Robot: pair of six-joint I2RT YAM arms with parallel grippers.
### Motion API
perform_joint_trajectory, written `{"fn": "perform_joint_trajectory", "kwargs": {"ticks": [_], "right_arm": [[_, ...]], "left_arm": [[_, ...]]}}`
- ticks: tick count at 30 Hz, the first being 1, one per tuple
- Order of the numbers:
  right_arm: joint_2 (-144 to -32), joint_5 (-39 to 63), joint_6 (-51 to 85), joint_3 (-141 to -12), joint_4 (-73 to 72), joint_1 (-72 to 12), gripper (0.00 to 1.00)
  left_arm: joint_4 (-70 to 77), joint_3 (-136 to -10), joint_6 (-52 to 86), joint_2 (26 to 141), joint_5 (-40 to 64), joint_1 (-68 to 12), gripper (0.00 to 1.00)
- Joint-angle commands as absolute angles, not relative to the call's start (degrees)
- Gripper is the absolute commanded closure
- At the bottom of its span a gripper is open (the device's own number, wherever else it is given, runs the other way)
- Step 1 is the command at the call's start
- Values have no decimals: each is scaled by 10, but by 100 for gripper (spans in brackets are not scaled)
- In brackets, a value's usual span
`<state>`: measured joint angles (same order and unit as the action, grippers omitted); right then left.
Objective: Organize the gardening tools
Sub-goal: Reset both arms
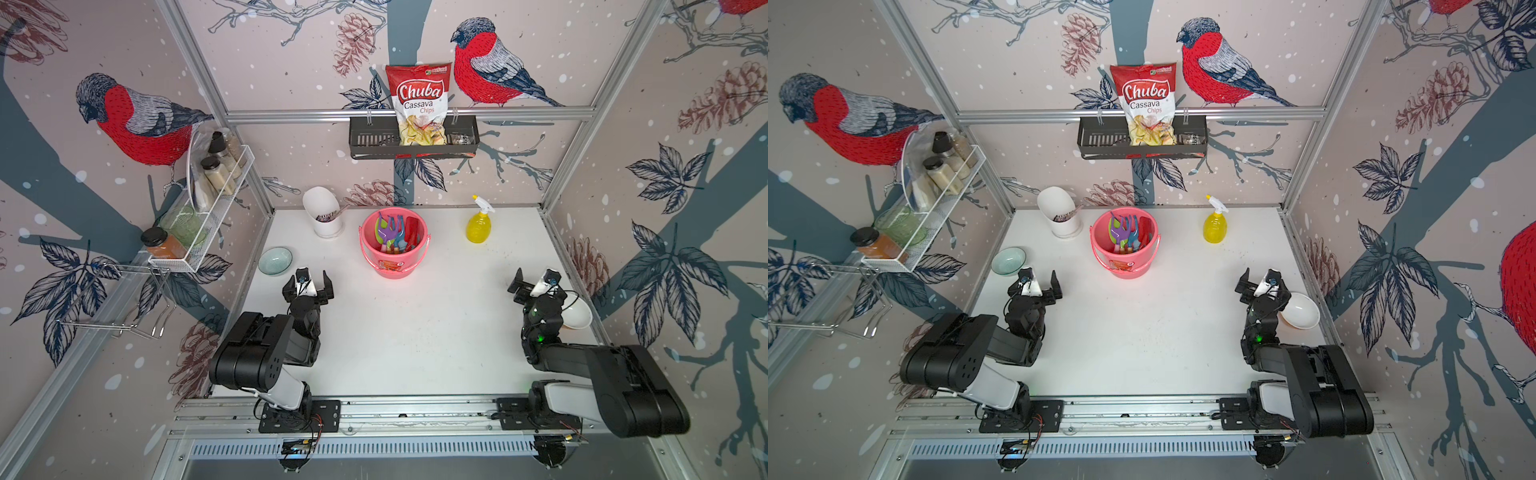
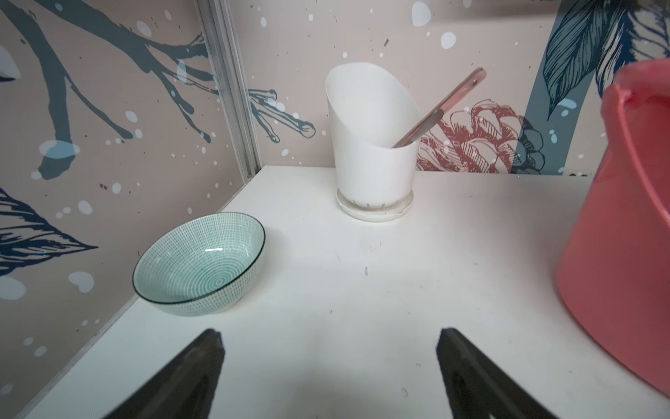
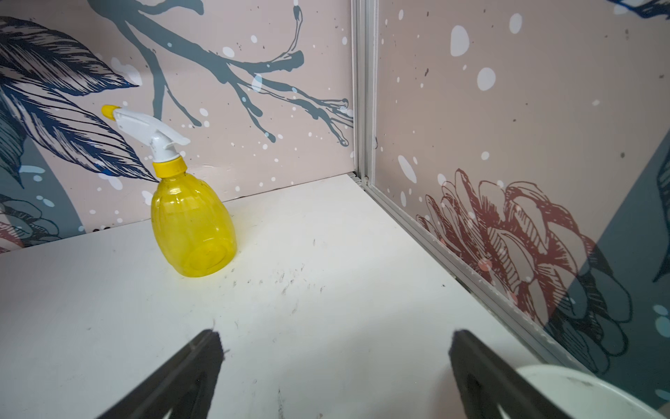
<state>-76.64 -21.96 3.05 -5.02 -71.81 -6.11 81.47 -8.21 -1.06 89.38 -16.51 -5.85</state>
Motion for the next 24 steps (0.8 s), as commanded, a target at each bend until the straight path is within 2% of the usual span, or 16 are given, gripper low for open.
{"fn": "perform_joint_trajectory", "kwargs": {"ticks": [1, 6, 14, 24], "right_arm": [[-826, -194, 12, -32, -863, -67, 0], [-895, -223, -11, -28, -954, -87, 0], [-870, -265, 38, -99, -779, -70, 0], [-869, -260, 40, -100, -775, -66, 0]], "left_arm": [[852, -82, -15, 894, -153, -56, 4], [842, -90, -12, 896, -162, -55, 4], [800, -111, -4, 895, -183, -55, 4], [791, -116, -1, 894, -192, -55, 3]]}}
